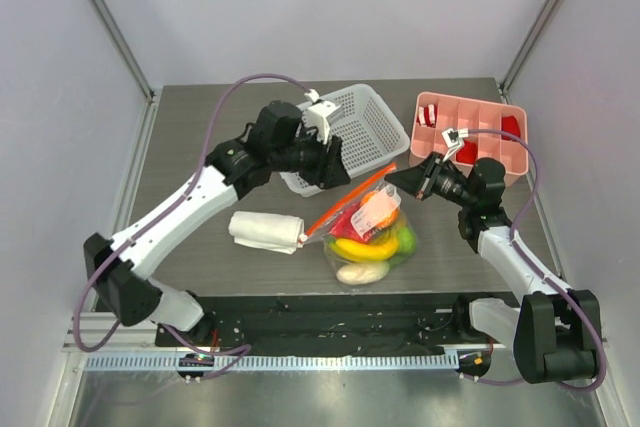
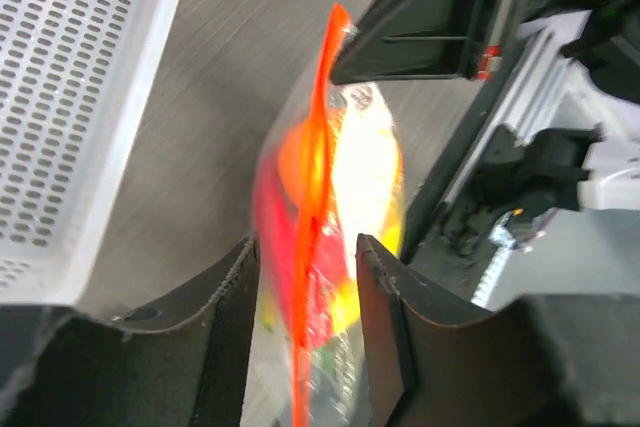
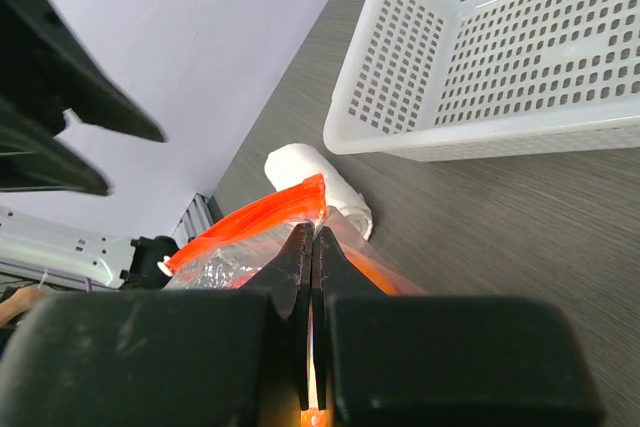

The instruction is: Open the zip-top bag and remove the fake food

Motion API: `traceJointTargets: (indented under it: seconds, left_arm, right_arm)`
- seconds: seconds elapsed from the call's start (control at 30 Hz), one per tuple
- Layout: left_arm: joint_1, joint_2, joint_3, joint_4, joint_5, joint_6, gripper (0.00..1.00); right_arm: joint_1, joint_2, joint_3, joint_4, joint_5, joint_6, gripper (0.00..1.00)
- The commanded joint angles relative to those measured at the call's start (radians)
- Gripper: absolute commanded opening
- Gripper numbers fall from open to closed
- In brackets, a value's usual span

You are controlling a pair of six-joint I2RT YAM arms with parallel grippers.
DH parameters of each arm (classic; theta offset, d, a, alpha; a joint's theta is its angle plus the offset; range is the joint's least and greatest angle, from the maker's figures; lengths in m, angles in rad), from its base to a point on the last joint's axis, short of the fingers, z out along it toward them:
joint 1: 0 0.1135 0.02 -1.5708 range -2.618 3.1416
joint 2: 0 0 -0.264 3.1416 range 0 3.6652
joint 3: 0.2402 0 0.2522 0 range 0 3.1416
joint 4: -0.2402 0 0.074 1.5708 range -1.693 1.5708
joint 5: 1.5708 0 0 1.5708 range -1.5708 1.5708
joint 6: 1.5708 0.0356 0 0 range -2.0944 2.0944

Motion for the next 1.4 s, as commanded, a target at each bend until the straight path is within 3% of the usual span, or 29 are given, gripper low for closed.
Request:
traceJointTargets:
  seconds: [0.0, 0.13, 0.53, 0.87, 1.0, 1.03, 1.1, 1.13, 1.23, 1.27, 1.37]
  left_arm:
    - [0.004, 0.094, 0.09, -0.079, 0.054, 0.217, 0.41]
    - [0.01, 0.152, 0.117, -0.091, 0.152, 0.237, 0.38]
    - [0.009, 0.206, 0.085, -0.022, 0.198, 0.187, 0.36]
    - [0.001, 0.237, 0.057, 0.031, 0.253, 0.145, 0.4]
    - [0.002, 0.273, 0.092, -0.004, 0.227, 0.121, 0.19]
    - [0.001, 0.278, 0.11, -0.016, 0.223, 0.101, 0.06]
    - [0.002, 0.281, 0.118, -0.005, 0.201, 0.067, 0.0]
    - [0.001, 0.277, 0.118, 0.005, 0.198, 0.025, 0.0]
    - [0.002, 0.249, 0.108, 0.089, 0.189, -0.068, 0.0]
    - [0.001, 0.243, 0.1, 0.147, 0.192, -0.133, 0.0]
    - [-0.005, 0.218, 0.085, 0.212, 0.158, -0.244, 0.0]
  right_arm:
    - [0.007, -0.026, 0.024, 0.082, -0.036, 0.009, 0.01]
    - [0.008, -0.026, 0.024, 0.082, -0.036, 0.007, 0.01]
    - [0.008, -0.031, 0.021, 0.09, -0.037, 0.01, 0.01]
    - [0.01, -0.026, 0.03, 0.085, -0.033, 0.018, 0.01]
    - [0.01, -0.022, 0.053, 0.025, -0.013, 0.01, 0.01]
    - [0.01, -0.02, 0.06, 0.008, -0.003, 0.007, 0.01]
    - [0.01, -0.019, 0.098, -0.08, 0.021, 0.006, 0.01]
    - [0.01, -0.019, 0.118, -0.134, 0.045, 0.002, 0.03]
    - [0.011, 0.012, 0.256, -0.497, 0.233, -0.037, 0.38]
    - [0.01, 0.032, 0.3, -0.729, 0.284, -0.066, 0.55]
    - [0.013, 0.093, 0.454, -1.049, 0.438, -0.086, 0.65]
